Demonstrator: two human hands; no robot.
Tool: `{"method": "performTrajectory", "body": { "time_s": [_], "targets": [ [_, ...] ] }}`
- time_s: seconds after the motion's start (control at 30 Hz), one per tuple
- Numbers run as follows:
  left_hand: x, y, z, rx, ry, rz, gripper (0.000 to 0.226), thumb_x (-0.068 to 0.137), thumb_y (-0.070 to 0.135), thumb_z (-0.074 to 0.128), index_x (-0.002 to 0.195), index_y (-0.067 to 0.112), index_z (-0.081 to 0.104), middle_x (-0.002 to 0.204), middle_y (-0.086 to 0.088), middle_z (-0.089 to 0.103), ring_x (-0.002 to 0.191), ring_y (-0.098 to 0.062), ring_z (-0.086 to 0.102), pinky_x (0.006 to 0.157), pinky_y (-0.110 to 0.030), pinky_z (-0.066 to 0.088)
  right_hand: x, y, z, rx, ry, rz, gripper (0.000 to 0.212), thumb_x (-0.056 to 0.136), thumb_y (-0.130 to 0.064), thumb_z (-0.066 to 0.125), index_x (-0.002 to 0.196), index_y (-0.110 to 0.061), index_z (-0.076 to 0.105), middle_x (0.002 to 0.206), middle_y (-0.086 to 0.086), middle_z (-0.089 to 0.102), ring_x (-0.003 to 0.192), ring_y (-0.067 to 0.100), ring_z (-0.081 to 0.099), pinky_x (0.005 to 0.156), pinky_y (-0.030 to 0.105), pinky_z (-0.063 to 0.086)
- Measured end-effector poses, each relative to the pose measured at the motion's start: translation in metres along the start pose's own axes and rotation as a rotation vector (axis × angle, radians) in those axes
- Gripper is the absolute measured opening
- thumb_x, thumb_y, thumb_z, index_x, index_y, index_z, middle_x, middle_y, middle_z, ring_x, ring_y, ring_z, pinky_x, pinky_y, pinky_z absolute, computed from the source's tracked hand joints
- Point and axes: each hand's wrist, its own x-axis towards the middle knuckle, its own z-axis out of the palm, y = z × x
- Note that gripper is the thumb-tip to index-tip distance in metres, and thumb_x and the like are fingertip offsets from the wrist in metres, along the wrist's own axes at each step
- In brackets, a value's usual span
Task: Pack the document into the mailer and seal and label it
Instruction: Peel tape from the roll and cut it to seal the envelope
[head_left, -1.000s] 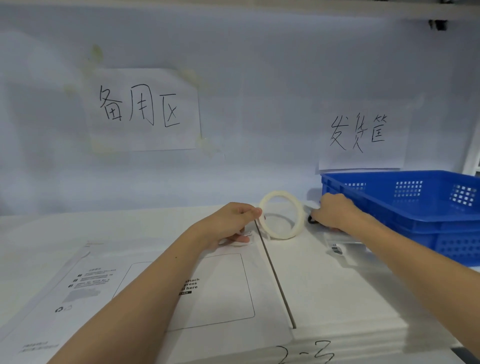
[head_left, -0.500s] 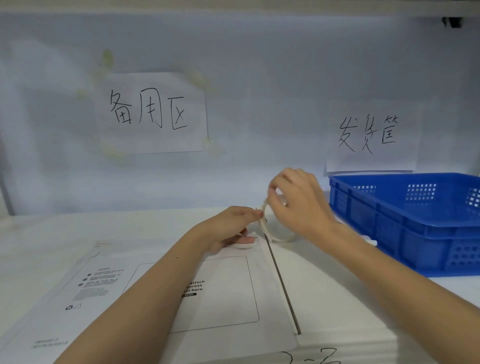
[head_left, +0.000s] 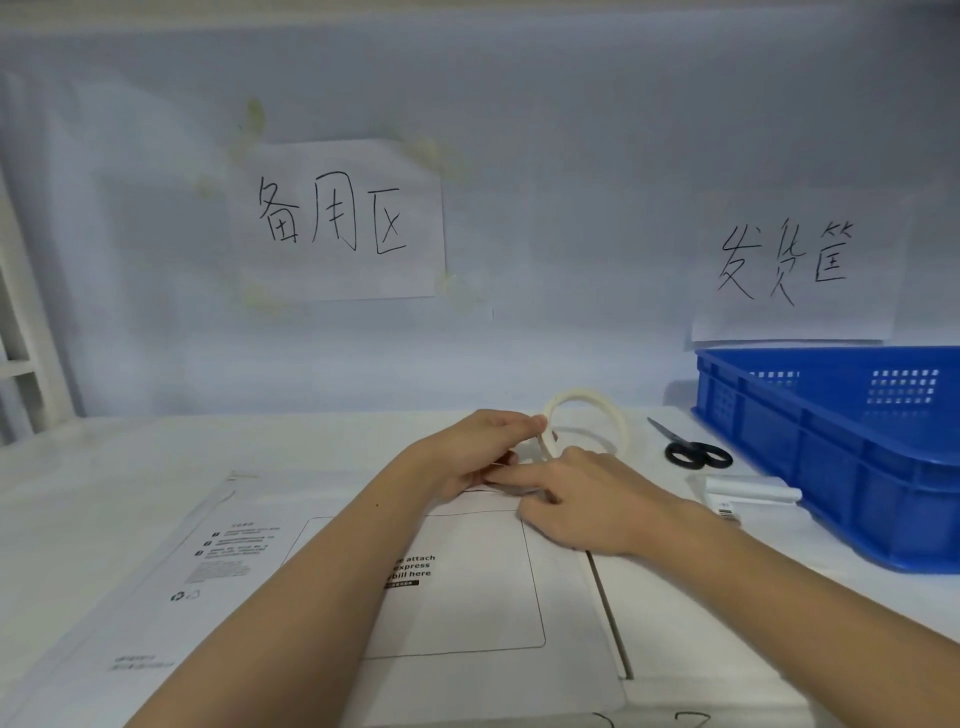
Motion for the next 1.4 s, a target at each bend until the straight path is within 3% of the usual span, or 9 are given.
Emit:
{"method": "performTrajectory", "body": {
  "time_s": [0.23,0.4,0.57,0.7,0.83,1.07,1.17,1.27,1.4],
  "targets": [
    [-0.012,0.009,0.008,0.025,0.007,0.026,0.032,0.101,0.033,0.052,0.114,0.011,0.071,0.053,0.014,0.057,0.054,-0.008,0.046,0.048,-0.016,0.041,0.000,-0.004,0.000,-0.069,-0.002,-0.065,0.048,0.094,-0.029,0.036,0.135,-0.053,0.045,0.085,-0.006,0.044,0.080,0.019,0.042,0.073,0.032,0.035],
    [-0.019,0.010,-0.009,-0.042,0.086,0.060,0.029,0.099,0.027,0.057,0.103,0.003,0.074,0.076,0.006,0.068,0.066,-0.010,0.051,0.073,-0.019,0.052,0.000,0.000,0.003,-0.038,-0.037,-0.043,0.046,0.095,-0.037,0.034,0.137,-0.055,0.044,0.110,0.001,0.068,0.102,0.025,0.059,0.085,0.033,0.045],
    [-0.041,-0.010,-0.041,-0.178,0.224,0.030,0.028,0.097,0.021,0.061,0.102,-0.003,0.074,0.069,0.003,0.051,0.063,-0.012,0.053,0.080,-0.027,0.059,0.000,0.001,0.005,-0.025,-0.015,-0.047,0.047,0.094,-0.035,0.035,0.136,-0.050,0.049,0.103,-0.007,0.070,0.100,0.017,0.059,0.087,0.030,0.045],
    [-0.053,-0.018,-0.054,-0.253,0.279,-0.013,0.026,0.096,0.022,0.062,0.103,0.000,0.074,0.079,-0.004,0.043,0.064,-0.015,0.058,0.076,-0.030,0.062,0.000,0.001,0.007,-0.025,0.012,-0.044,0.041,0.092,-0.033,0.037,0.127,-0.041,0.056,0.068,-0.007,0.059,0.081,0.018,0.056,0.087,0.034,0.050],
    [-0.055,-0.019,-0.055,-0.231,0.267,-0.027,0.029,0.097,0.026,0.060,0.106,0.002,0.073,0.083,-0.005,0.043,0.072,-0.018,0.062,0.081,-0.032,0.061,0.000,0.002,0.008,0.002,0.040,-0.032,0.040,0.089,-0.034,0.039,0.124,-0.036,0.057,0.071,-0.005,0.062,0.082,0.018,0.059,0.084,0.031,0.050],
    [-0.055,-0.022,-0.060,-0.247,0.224,-0.020,0.027,0.099,0.025,0.056,0.101,0.006,0.074,0.078,-0.003,0.039,0.073,-0.021,0.061,0.084,-0.034,0.060,-0.009,0.018,-0.005,0.126,-0.007,0.138,0.028,0.084,-0.034,0.052,0.089,-0.020,0.075,0.058,-0.046,0.052,0.060,0.009,0.049,0.073,0.028,0.052],
    [-0.055,-0.024,-0.062,-0.272,0.218,-0.015,0.028,0.100,0.026,0.055,0.103,0.005,0.072,0.075,-0.003,0.037,0.080,-0.024,0.063,0.084,-0.035,0.060,-0.009,0.027,-0.005,0.197,-0.002,0.181,0.029,0.082,-0.037,0.055,0.068,-0.016,0.070,0.084,-0.032,0.067,0.048,0.004,0.045,0.057,0.025,0.044],
    [-0.056,-0.024,-0.062,-0.307,0.227,-0.016,0.027,0.101,0.025,0.053,0.102,0.005,0.071,0.072,-0.002,0.037,0.086,-0.026,0.063,0.083,-0.034,0.060,-0.010,0.029,-0.007,0.161,0.011,0.184,0.036,0.085,-0.042,0.055,0.065,-0.013,0.064,0.056,-0.006,0.042,0.053,0.011,0.028,0.055,0.029,0.031],
    [-0.057,-0.022,-0.061,-0.320,0.247,-0.019,0.026,0.101,0.024,0.052,0.102,0.005,0.069,0.070,-0.002,0.036,0.088,-0.027,0.062,0.079,-0.033,0.061,-0.011,0.031,-0.009,0.188,0.011,0.217,0.047,0.085,-0.041,0.058,0.048,-0.017,0.042,0.054,-0.005,0.026,0.057,0.015,0.022,0.056,0.029,0.024]
  ]
}}
